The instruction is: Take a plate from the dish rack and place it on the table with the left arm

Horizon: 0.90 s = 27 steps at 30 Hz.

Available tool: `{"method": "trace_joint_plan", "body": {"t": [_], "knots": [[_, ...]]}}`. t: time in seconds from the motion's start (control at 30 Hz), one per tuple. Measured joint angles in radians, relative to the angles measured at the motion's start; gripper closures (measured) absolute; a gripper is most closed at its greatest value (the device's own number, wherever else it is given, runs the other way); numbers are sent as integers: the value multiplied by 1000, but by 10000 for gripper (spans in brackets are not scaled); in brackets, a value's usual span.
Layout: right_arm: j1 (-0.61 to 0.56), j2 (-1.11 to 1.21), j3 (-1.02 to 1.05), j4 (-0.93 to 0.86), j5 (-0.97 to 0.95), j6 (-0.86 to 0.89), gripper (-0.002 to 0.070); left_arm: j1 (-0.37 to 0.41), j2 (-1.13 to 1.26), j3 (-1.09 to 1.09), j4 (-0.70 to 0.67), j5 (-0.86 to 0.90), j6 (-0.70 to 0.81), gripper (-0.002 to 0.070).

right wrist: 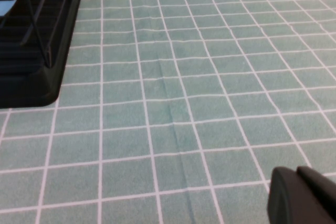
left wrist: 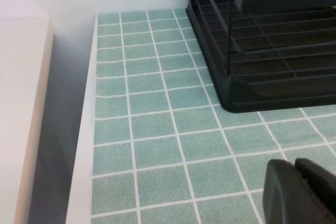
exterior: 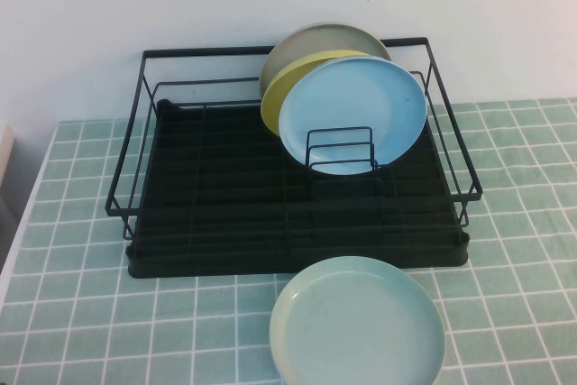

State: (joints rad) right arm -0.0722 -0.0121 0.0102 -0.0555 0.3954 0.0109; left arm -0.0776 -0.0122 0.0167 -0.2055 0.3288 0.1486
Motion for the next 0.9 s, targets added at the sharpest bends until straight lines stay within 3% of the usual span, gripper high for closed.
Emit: {"method": "trace_joint_plan", "body": {"t": [0.23,0.6,0.9], "knots": [[0,0,0,0,0,0,678,0,0,6,-24,-75,0,678],[0,0,0,0,0,0,678,0,0,6,-280,-765,-19,678],[0,0,0,0,0,0,678,0,-2,6,-293,-999,-125,678]]}}
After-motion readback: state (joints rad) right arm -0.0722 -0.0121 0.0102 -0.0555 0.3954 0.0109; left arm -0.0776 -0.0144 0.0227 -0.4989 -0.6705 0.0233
